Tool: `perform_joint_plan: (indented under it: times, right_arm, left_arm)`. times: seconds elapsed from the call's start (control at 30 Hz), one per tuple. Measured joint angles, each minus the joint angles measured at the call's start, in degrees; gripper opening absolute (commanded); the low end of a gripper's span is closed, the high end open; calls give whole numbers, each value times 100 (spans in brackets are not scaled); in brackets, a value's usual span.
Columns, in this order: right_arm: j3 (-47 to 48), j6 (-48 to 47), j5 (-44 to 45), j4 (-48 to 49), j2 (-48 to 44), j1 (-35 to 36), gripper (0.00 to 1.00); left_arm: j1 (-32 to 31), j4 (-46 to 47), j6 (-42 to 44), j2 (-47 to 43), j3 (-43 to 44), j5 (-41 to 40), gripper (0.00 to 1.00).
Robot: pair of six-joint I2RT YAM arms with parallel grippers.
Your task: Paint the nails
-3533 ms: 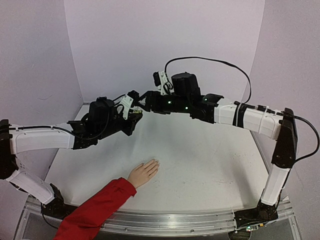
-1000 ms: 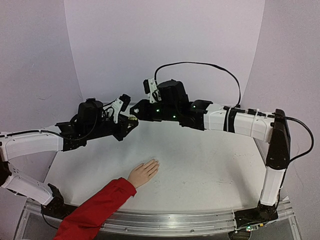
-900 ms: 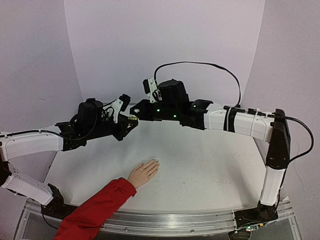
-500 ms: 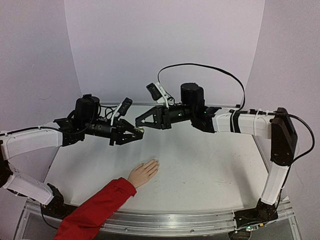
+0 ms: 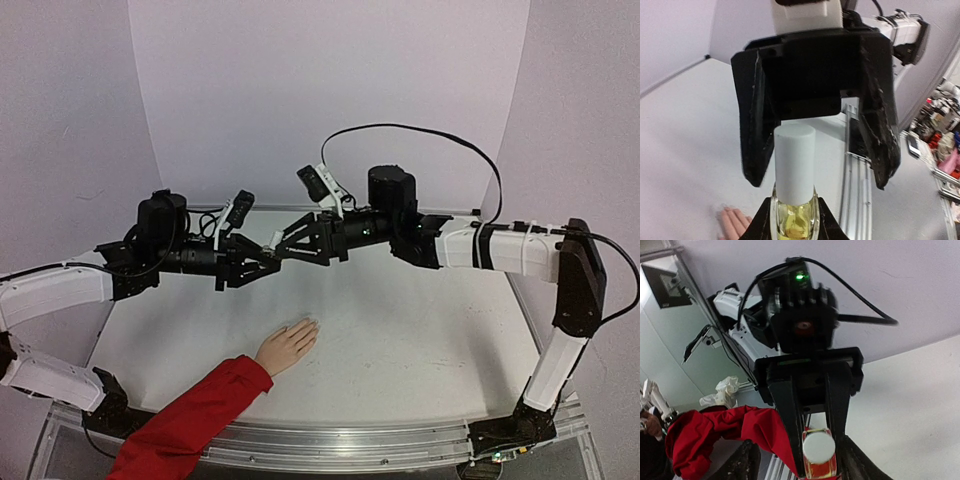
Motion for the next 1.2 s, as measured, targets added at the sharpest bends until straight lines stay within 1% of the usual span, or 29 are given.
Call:
perform_joint_plan:
  times: [0.1,0.17,0.33,0.53,0.73,0.9,1.03,1.1,1.2]
  right_arm:
    - [155,17,645,-520,-26,24,84]
    - [256,63,981,-721,-28,70,88]
    - [522,389,2371,-1228,-35,208,87]
    - [802,846,3458,-1497,-20,431,76]
    - [1207,994,3932,-1513,81,654,62]
    - [1657,1104,4061,-1519,533,675,58]
    - [1847,1134,4164,-1598,859,675,52]
    - [1899,1150,4197,-1655,960,669,44]
    - [2044,1178,4183,-1733,1117,664,35]
  left_arm:
    - [-15,2,166,-313,-179,-739,0]
    - [-50,2,310,-494,-278,-1104,0]
    - [-103,-7,704,-754,-404,-1869,0]
    - [-103,-13,881,-826,-446,-2935,0]
    - [-103,-13,909,-651,-446,-3637,0]
    - [-103,-17,999,-415,-444,-3803,0]
    - [-103,-17,1023,-328,-437,-3842,0]
    - [-103,-17,1025,-295,-424,-3845,0]
    - [-103,-17,1025,-203,-391,-3842,0]
